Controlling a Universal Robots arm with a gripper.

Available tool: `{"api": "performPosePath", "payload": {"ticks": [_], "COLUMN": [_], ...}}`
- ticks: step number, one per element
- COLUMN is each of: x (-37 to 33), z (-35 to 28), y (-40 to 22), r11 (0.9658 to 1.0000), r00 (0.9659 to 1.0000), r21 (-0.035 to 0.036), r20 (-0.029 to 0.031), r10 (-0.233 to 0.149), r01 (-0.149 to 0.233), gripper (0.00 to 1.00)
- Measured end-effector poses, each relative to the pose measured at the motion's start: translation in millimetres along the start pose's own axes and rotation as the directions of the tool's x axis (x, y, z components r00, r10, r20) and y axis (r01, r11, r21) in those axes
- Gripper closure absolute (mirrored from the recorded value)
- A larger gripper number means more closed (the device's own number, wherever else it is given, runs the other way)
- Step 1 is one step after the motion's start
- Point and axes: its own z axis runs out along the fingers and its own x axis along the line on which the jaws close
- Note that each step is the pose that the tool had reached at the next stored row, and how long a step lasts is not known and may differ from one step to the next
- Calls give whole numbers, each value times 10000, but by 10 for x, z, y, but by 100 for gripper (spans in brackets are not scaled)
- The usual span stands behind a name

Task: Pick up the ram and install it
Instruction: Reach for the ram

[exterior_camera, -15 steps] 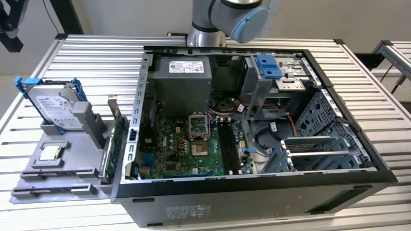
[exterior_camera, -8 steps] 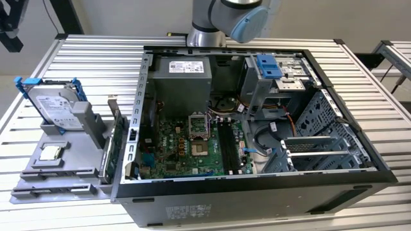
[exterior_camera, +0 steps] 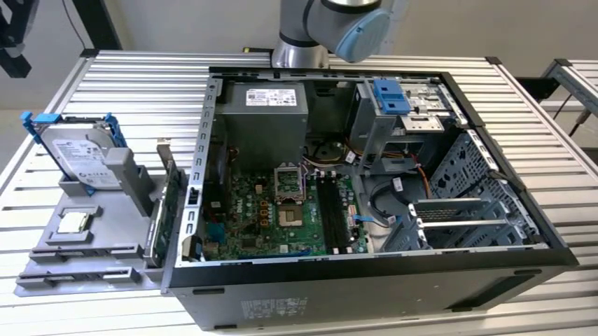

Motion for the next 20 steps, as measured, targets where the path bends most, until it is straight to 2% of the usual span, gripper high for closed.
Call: {"api": "performPosePath", "payload": {"ticks": [11, 15, 20], "x": [91, 112, 120], "z": [1, 4, 5], "y": [-176, -288, -473], "r11": [10000, 10000, 10000], "r00": [10000, 10000, 10000], "r21": [0, 0, 0], "r20": [-1, -1, -1], "r10": [0, 0, 0], "r01": [0, 0, 0], "gripper": [100, 100, 100]}}
